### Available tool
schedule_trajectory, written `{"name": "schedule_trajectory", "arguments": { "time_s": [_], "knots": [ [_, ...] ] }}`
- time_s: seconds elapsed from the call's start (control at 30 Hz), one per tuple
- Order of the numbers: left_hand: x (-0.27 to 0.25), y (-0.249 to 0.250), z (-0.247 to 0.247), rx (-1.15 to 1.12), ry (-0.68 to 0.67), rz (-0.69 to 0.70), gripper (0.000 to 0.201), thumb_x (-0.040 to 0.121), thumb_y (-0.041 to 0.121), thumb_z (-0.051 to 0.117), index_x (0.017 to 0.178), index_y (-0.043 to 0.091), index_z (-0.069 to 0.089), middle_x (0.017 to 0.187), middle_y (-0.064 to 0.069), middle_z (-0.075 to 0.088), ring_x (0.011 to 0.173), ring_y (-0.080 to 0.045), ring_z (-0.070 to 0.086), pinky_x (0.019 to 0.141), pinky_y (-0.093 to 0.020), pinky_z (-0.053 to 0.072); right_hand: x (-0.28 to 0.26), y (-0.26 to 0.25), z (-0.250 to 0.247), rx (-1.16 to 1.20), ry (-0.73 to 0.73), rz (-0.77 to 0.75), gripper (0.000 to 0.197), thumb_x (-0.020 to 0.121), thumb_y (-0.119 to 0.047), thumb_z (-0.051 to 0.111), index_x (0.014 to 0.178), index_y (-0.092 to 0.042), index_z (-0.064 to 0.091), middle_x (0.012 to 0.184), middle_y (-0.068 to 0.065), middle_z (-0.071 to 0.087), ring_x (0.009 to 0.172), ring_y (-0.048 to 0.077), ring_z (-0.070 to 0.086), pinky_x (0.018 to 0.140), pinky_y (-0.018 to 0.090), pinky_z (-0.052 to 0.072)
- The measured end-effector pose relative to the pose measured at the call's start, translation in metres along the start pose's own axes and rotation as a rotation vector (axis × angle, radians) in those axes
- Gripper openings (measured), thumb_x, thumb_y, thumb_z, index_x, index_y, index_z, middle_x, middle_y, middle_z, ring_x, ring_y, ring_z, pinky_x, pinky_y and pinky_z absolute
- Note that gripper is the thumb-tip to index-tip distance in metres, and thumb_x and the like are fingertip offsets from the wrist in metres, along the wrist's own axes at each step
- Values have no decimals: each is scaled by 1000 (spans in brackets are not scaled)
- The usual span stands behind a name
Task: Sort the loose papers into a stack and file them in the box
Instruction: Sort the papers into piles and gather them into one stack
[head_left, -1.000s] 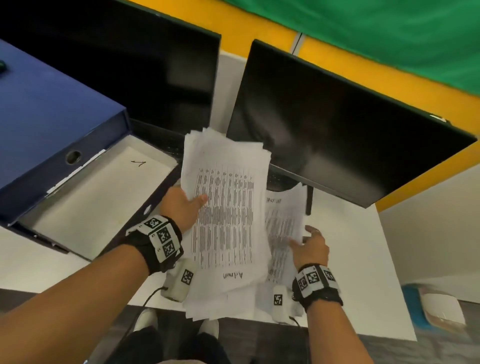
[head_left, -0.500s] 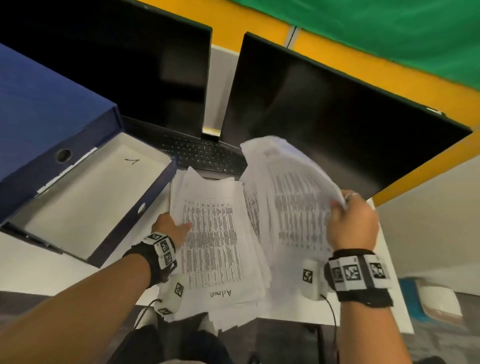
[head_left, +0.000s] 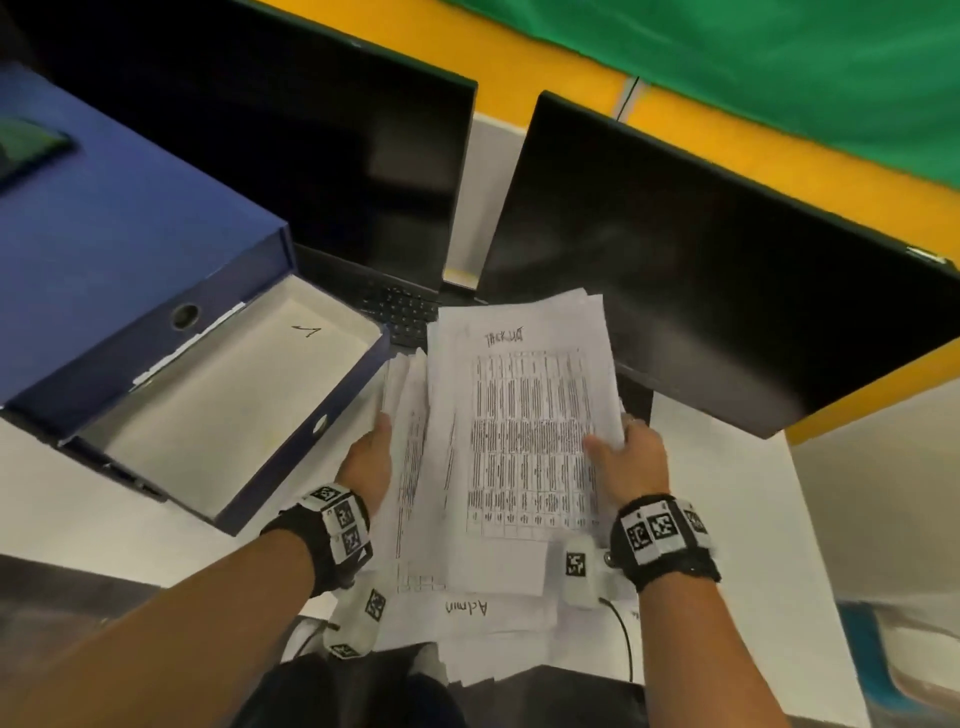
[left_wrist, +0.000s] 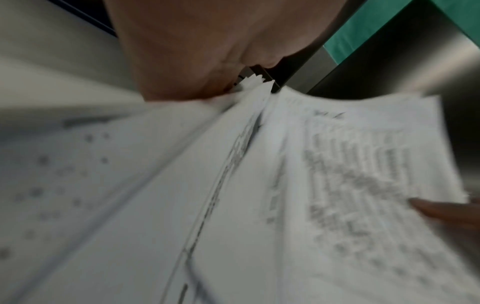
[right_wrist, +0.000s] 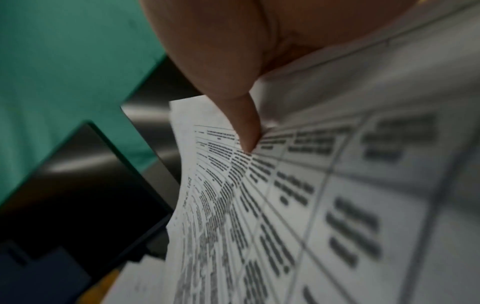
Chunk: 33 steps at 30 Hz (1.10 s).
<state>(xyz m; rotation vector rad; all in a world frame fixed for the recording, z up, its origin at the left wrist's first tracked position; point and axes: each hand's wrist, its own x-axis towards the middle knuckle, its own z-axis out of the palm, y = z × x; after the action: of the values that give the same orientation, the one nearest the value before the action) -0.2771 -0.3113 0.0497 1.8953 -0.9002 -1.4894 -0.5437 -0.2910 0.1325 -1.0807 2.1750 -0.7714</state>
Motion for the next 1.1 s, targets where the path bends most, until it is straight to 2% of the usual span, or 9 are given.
{"name": "schedule_trajectory", "arguments": {
  "time_s": [0.07,0.17,0.3,0.37,0.43,0.53,0.73,0.93,1.1],
  "knots": [
    [3,2,3,-42,-18,-66,71,98,60,28,147,11,38,150,-10,42,139,-30,38,119,-45,24,1,9,24,-76,-94,20,42,94,-12,61,135,-11,51,128,8,60,119,30,58,100,43,48],
    [3,2,6,85,-27,-59,70,97,56,40,149,9,32,152,-12,38,138,-31,38,117,-40,27,-3,21,60,-191,-202,56,43,99,-3,47,141,-11,44,131,10,59,118,31,59,101,39,47],
    [8,-9,4,285,-30,-13,64,89,33,66,140,10,35,134,-13,55,114,-33,57,99,-38,47,-5,36,89,-234,-341,-1,37,100,-6,46,138,-10,46,110,6,64,84,18,64,71,26,57],
    [12,-12,1,382,-11,1,50,90,21,64,131,9,39,124,-13,59,103,-31,59,88,-35,49,3,42,80,-229,-306,-31,48,99,-22,55,144,-14,42,125,7,60,104,21,62,84,27,54],
    [13,-14,-2,389,6,1,47,90,17,64,130,9,41,123,-13,60,106,-32,59,89,-37,48,23,58,57,-367,-144,41,74,90,-43,65,151,-18,31,151,7,39,136,31,41,107,46,40],
    [11,-16,-4,387,21,-7,51,90,16,65,134,10,40,127,-12,59,115,-33,58,97,-40,46,49,91,21,-548,-68,307,106,77,-61,70,155,-15,14,159,12,23,144,37,25,116,52,25],
    [15,-19,-8,366,29,-25,51,86,19,69,131,12,44,123,-10,61,110,-32,60,97,-44,49,50,104,33,-519,-211,155,93,82,-44,74,152,-8,26,154,11,37,141,30,36,117,41,30],
    [15,-18,-12,345,51,-31,47,86,14,69,128,12,47,122,-10,61,112,-33,59,99,-46,49,49,82,36,-383,-216,337,70,77,-35,82,131,-8,46,132,13,57,115,32,60,88,35,51],
    [16,-18,-17,340,62,-13,48,86,11,68,129,11,47,123,-12,61,113,-33,59,99,-45,48,40,79,45,-445,-311,372,85,74,-42,83,138,-4,42,136,14,53,122,32,55,96,37,49]
  ]
}}
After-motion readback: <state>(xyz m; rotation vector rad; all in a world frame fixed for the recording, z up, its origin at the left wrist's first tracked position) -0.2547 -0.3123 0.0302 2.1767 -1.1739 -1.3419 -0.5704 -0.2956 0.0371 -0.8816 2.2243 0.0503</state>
